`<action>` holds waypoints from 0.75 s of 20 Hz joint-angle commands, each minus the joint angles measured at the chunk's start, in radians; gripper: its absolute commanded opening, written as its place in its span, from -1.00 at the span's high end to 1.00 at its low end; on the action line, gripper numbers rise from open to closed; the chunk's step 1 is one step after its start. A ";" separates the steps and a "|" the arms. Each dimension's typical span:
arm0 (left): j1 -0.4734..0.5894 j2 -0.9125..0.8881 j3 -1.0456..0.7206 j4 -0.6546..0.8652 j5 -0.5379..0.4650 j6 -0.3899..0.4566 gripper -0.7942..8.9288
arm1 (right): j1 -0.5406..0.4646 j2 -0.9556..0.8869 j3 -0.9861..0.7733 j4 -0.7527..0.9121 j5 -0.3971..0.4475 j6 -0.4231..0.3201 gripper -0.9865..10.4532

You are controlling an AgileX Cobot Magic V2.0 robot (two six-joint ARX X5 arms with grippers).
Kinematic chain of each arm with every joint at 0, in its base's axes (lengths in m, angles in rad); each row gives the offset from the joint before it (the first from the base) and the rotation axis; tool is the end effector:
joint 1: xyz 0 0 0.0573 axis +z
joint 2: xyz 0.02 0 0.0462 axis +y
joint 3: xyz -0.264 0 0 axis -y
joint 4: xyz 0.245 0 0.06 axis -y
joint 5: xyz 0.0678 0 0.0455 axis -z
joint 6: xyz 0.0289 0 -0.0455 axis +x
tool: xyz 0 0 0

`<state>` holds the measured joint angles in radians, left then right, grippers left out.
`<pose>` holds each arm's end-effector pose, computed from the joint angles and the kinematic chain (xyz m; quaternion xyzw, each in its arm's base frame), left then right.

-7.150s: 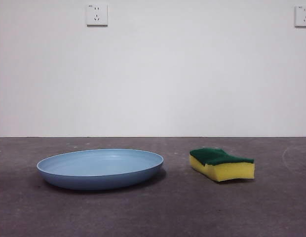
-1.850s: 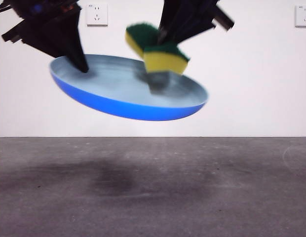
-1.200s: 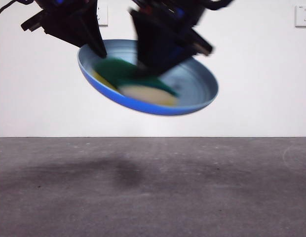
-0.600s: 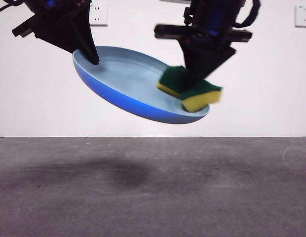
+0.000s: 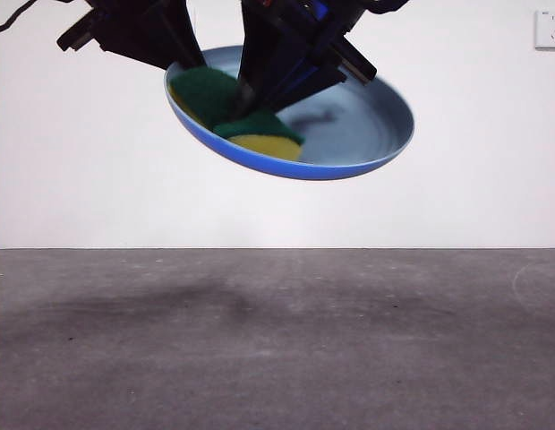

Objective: Pick up the plate,pick up the cloth,clean the plate with the cloth

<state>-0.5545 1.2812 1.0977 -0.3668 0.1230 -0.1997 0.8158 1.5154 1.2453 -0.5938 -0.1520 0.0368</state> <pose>0.2351 -0.1497 0.3203 -0.0326 0.2960 -0.2918 0.9090 0.2162 0.2361 0.2863 -0.1216 0.4035 0.4151 0.8063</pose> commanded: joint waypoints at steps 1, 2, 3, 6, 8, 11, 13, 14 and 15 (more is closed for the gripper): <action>0.011 -0.011 0.010 0.033 0.038 -0.063 0.85 | 0.008 0.022 -0.016 -0.135 0.108 -0.009 0.86; 0.016 -0.011 0.010 0.011 0.043 -0.063 0.85 | 0.007 0.022 -0.016 -0.180 0.202 -0.010 0.86; 0.020 -0.011 0.010 -0.016 0.048 -0.062 0.85 | 0.004 0.022 -0.016 -0.209 0.306 -0.010 0.86; 0.019 -0.011 0.010 -0.090 0.101 -0.058 0.85 | -0.036 0.019 -0.016 -0.196 0.488 -0.026 0.86; 0.014 -0.011 0.010 -0.111 0.137 -0.059 0.85 | -0.069 0.019 -0.016 -0.129 0.490 -0.032 0.86; -0.003 -0.011 0.010 -0.126 0.175 -0.058 0.85 | -0.083 0.019 -0.016 -0.017 0.444 -0.031 0.86; -0.019 -0.011 0.010 -0.127 0.172 -0.058 0.85 | -0.083 0.019 -0.016 0.060 0.344 -0.031 0.86; -0.024 -0.011 0.010 -0.124 0.172 -0.058 0.85 | -0.083 0.020 -0.016 0.090 0.286 -0.031 0.86; -0.030 -0.011 0.010 -0.121 0.171 -0.059 0.85 | -0.083 0.020 -0.016 0.117 0.220 -0.031 0.86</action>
<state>-0.5510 1.2812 1.0977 -0.5205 0.1932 -0.2497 0.7261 1.5166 1.2400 -0.5293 0.1520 0.0067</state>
